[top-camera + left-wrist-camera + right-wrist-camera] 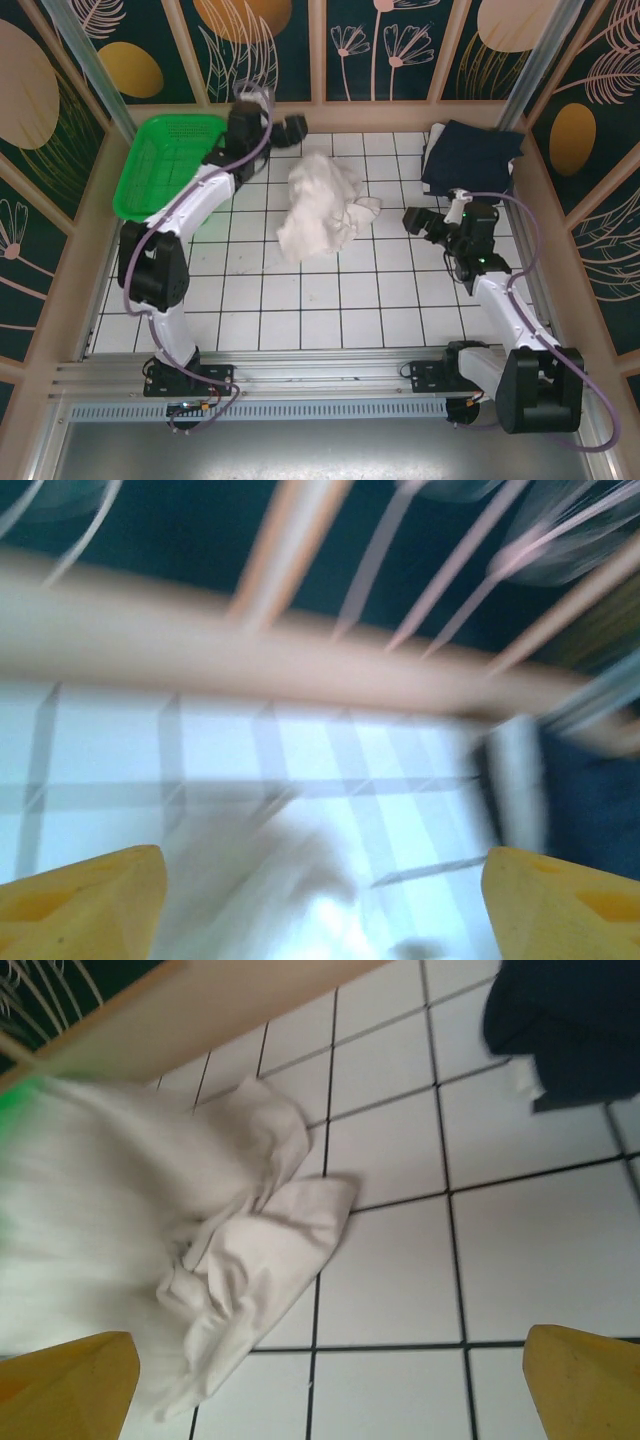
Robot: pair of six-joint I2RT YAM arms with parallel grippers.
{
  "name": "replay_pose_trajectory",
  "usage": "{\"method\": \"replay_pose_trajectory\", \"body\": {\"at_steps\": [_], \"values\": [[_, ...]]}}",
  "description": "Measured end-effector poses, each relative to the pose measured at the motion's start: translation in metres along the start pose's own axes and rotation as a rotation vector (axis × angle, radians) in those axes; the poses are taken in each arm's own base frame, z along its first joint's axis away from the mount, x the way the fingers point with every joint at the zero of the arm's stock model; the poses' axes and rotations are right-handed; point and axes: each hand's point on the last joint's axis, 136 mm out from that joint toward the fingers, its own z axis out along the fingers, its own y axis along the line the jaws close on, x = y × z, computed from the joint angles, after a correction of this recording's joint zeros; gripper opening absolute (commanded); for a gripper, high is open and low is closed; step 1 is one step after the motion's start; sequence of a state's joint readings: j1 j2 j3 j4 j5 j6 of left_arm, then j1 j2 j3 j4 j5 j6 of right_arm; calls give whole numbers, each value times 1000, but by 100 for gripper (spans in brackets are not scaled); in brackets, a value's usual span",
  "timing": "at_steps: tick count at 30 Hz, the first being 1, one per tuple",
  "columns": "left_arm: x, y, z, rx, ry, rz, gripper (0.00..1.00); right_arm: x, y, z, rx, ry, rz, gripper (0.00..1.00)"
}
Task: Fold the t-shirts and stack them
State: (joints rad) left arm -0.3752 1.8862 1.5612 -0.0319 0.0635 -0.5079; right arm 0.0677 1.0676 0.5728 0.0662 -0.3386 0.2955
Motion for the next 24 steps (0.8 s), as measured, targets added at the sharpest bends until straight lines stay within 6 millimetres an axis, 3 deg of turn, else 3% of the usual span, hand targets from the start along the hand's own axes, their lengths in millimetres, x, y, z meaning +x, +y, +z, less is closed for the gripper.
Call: {"method": "replay_pose_trajectory", "body": {"at_steps": [1,3,6,11,14,17,19,24], "values": [[30,26,6,-89,63,-6,90,8,4,6,-7,29,-2,96],[65,59,5,-205,139,-8,91,26,11,19,-21,90,-15,94],[78,72,-2,-247,160,-3,91,55,17,42,-21,199,-30,89],[95,50,-24,-175,170,28,90,68,13,79,7,286,-29,79],[125,28,-29,-99,221,58,90,60,13,102,11,291,-30,79],[162,22,-28,-65,297,87,93,52,10,127,24,290,-31,77],[176,23,-14,-64,341,110,78,49,4,144,49,292,-32,75],[186,25,36,-67,378,143,39,48,-11,179,107,303,-33,60]]}}
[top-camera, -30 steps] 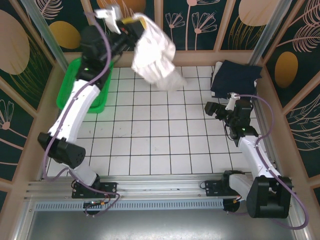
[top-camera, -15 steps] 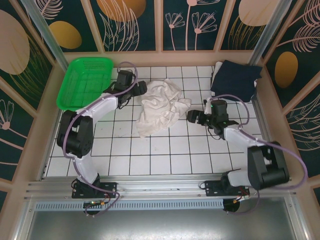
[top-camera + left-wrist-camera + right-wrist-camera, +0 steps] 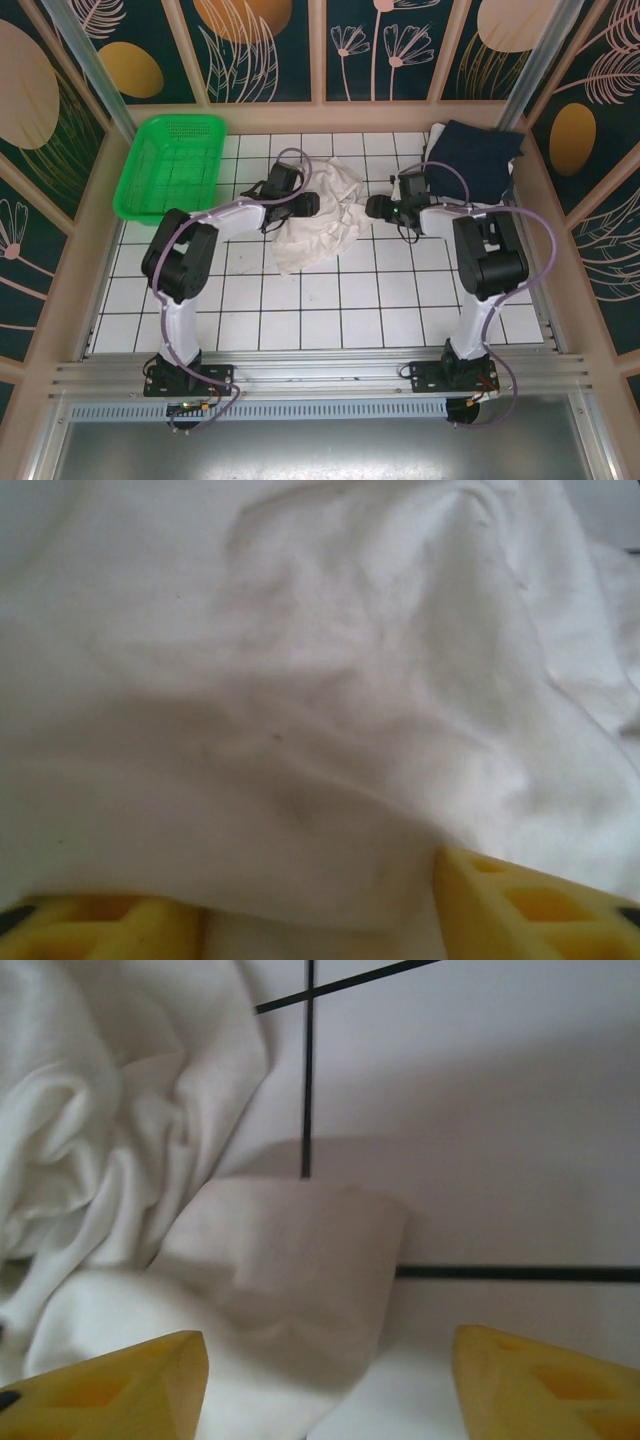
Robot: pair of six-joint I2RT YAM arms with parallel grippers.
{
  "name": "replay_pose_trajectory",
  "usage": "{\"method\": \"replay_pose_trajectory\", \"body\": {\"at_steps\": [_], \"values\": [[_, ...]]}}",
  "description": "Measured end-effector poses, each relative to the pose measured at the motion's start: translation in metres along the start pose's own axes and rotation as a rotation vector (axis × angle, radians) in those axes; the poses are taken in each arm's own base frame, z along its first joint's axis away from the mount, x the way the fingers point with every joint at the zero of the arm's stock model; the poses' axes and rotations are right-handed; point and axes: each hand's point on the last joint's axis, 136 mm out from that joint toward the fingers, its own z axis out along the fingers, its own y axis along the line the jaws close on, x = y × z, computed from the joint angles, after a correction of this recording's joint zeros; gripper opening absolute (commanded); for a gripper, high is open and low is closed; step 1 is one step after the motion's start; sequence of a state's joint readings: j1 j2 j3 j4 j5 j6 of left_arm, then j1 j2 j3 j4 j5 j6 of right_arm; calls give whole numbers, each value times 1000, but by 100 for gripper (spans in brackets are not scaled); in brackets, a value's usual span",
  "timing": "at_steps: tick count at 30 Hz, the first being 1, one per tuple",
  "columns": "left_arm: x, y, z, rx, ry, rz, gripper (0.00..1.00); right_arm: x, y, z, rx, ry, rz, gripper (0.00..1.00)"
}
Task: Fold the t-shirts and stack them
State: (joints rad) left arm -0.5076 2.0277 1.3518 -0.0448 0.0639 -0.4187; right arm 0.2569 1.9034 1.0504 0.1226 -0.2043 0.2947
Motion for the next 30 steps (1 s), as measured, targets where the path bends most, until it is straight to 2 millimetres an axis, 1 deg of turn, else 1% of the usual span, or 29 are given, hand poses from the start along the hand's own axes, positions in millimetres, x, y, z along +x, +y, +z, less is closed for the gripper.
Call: {"method": "replay_pose_trajectory", "body": {"at_steps": [1,2,3,6,7,9,11,13,14,16,19,21,24,26,27,28,29,30], "values": [[1,1,3,-2,7,4,31,0,-2,5,7,5,1,57],[1,2,4,-6,12,8,24,1,-3,8,10,12,3,53],[1,2,3,-9,15,12,15,1,-4,11,22,17,2,42],[-6,3,-2,-23,-4,25,2,-4,-3,14,27,14,-9,17],[-10,3,-6,-28,-12,29,0,-4,-2,14,28,14,-15,11],[-21,1,-21,-31,-43,29,0,-4,-3,12,42,15,-29,0],[-39,-4,-42,-27,-90,28,0,-4,-3,6,56,9,-39,0],[-61,-9,-71,-21,-158,25,0,-9,-2,-11,66,-11,-44,0],[-73,-11,-87,-17,-199,23,0,-15,1,-23,67,-32,-48,0],[-94,-17,-120,-7,-275,20,0,-33,8,-54,61,-95,-56,0],[-117,-22,-164,-9,-377,10,0,-75,19,-116,53,-253,-65,0],[-127,-20,-186,-33,-428,-3,0,-102,26,-164,44,-375,-73,0],[-140,-11,-206,-83,-478,-29,0,-137,30,-226,41,-528,-84,0],[-149,2,-214,-120,-504,-65,0,-159,24,-253,58,-600,-75,0],[-152,11,-216,-146,-514,-88,0,-169,20,-263,69,-627,-69,0],[-154,19,-218,-165,-522,-110,0,-175,17,-268,77,-642,-63,0],[-155,27,-219,-183,-525,-132,9,-178,13,-271,85,-650,-57,0],[-154,36,-218,-197,-522,-155,27,-179,9,-270,89,-646,-52,0]]}}
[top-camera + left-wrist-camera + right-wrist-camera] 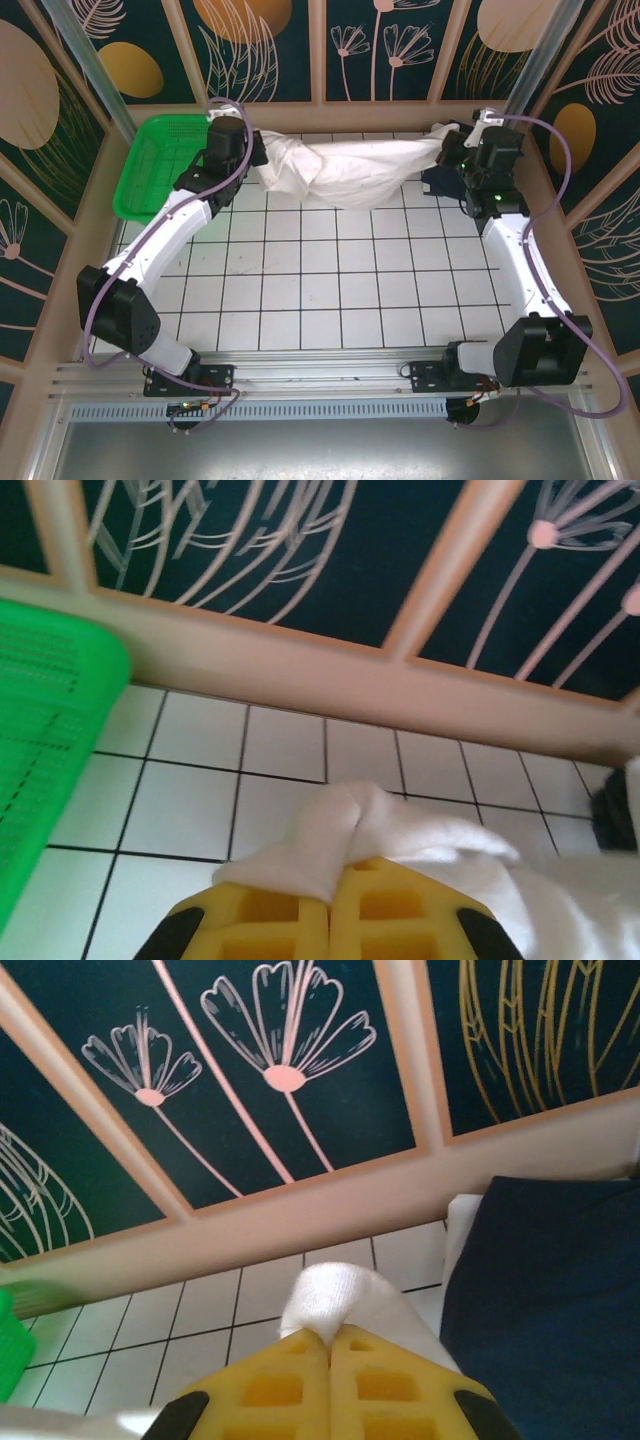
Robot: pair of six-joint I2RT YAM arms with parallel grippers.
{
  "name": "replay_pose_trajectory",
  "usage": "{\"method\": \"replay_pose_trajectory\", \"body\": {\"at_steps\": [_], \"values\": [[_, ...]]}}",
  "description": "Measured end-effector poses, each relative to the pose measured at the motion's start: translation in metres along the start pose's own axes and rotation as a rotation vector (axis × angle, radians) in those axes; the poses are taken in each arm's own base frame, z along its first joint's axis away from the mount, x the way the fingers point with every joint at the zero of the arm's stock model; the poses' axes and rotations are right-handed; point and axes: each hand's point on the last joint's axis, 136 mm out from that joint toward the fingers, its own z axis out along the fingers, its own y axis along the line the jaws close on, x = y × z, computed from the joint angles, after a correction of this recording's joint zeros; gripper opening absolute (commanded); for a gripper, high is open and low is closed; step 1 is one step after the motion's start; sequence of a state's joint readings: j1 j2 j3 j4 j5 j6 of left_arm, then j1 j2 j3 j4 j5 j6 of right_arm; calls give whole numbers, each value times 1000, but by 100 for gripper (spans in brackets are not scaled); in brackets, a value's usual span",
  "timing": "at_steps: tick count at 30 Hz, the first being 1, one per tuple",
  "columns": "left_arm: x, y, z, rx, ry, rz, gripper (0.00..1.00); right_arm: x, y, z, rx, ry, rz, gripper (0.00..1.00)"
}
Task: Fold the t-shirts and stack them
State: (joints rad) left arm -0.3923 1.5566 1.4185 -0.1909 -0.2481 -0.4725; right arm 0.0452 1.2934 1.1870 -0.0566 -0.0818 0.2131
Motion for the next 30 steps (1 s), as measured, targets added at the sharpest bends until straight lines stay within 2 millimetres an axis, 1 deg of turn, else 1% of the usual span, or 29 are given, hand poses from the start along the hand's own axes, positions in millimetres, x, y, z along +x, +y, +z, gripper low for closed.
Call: {"method": "replay_pose_trajectory", "body": {"at_steps": [1,2,4,5,6,7,9,11,12,14,16,18,20,21,23,25,26,28,30], "values": [[2,6,2,-14,4,-12,48,5,-1,2,-1,14,5,0],[6,13,4,-32,10,-22,63,14,-3,5,-4,35,11,0],[22,30,10,-80,35,-38,70,36,-7,10,-9,82,25,0],[33,40,13,-109,56,-46,72,52,-11,14,-5,115,36,9],[48,52,17,-145,83,-49,72,68,-16,20,2,155,47,15],[59,59,20,-166,108,-47,73,81,-20,26,10,191,56,20],[89,74,29,-210,174,-41,73,112,-29,43,33,276,64,36],[114,82,32,-225,231,-30,75,138,-37,50,64,352,67,43],[124,85,32,-221,257,-24,75,147,-39,50,75,374,68,46],[146,86,32,-199,307,-13,75,164,-37,43,86,408,57,53],[164,79,31,-158,341,0,74,178,-33,30,81,425,50,55],[181,62,28,-97,373,26,73,192,-32,14,74,439,53,57],[198,34,24,-15,405,64,71,207,-36,-1,81,450,66,57],[205,22,24,21,414,75,71,214,-40,-6,88,459,71,58],[224,-5,22,102,445,100,71,232,-49,-15,109,488,90,59],[245,-21,23,149,481,123,72,246,-58,-20,132,515,108,61],[256,-26,24,160,502,137,74,251,-63,-22,145,526,118,63],[278,-31,26,166,543,169,75,256,-71,-21,170,533,139,68],[295,-36,30,169,577,191,77,257,-79,-17,190,529,152,68]]}}
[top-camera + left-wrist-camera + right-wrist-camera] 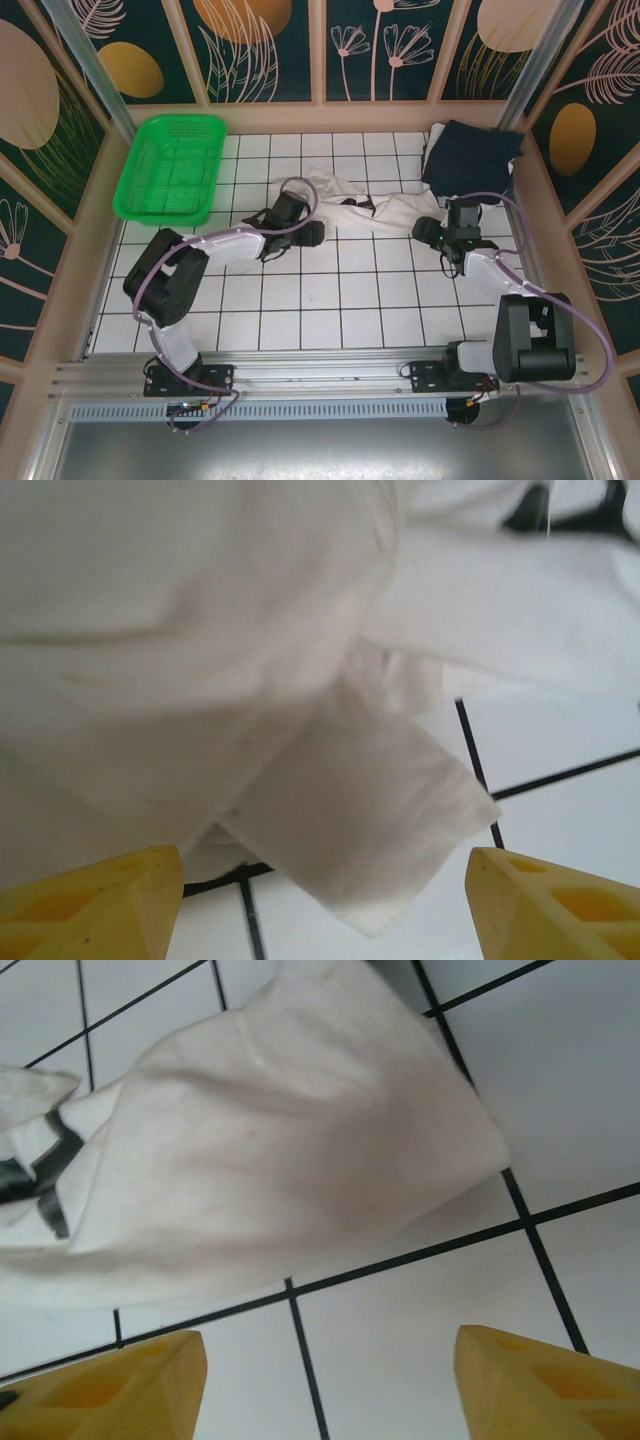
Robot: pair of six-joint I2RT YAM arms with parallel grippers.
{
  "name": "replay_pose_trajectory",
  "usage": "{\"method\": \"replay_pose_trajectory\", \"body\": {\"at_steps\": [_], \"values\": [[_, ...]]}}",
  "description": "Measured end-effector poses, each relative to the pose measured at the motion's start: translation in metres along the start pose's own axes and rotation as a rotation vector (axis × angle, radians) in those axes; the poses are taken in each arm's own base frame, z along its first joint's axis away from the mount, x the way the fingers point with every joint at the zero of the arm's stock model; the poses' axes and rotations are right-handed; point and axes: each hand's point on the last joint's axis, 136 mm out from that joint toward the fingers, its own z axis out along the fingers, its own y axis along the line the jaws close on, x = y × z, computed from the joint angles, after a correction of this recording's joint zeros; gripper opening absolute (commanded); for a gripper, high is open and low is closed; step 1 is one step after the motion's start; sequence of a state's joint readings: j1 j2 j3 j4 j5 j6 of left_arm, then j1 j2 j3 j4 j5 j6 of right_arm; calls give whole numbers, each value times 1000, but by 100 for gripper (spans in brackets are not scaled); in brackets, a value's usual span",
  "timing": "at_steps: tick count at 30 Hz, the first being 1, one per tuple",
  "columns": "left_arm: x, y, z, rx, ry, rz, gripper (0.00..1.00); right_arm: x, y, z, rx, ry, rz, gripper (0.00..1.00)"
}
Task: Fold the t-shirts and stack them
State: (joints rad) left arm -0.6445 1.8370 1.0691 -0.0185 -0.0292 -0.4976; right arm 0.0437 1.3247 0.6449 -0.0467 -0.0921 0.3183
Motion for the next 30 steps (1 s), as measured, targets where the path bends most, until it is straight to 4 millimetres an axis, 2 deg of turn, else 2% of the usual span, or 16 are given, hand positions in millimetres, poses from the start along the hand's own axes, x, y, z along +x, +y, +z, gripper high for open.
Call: {"method": "replay_pose_trajectory", "body": {"at_steps": [4,8,10,11,13,15,16,18,21,24,26,29,30], "values": [[5,-3,22,-10,31,9,72,0,-14,18,36,17,21,68],[-2,-3,36,-35,27,13,62,-6,-23,40,64,38,38,64],[-7,-3,41,-46,21,13,53,-10,-25,49,73,43,43,54],[-8,-3,43,-52,20,17,45,-12,-25,53,75,42,46,45],[-8,0,44,-65,22,17,22,-15,-26,57,79,39,50,24],[-8,2,43,-80,23,22,10,-17,-25,57,78,34,55,4],[-8,3,42,-86,22,24,6,-19,-25,57,78,28,57,0],[-13,7,33,-103,12,30,0,-22,-23,55,73,19,66,0],[-30,9,2,-112,-40,23,0,-31,-16,42,58,-10,59,0],[-68,3,-50,-95,-164,0,0,-48,1,16,40,-65,34,0],[-97,-4,-92,-63,-273,-19,0,-66,19,-8,5,-124,9,0],[-123,-9,-145,-40,-398,-39,0,-96,50,-56,-50,-235,-36,0],[-128,-9,-157,-44,-423,-44,0,-105,58,-70,-63,-270,-44,0]]}}
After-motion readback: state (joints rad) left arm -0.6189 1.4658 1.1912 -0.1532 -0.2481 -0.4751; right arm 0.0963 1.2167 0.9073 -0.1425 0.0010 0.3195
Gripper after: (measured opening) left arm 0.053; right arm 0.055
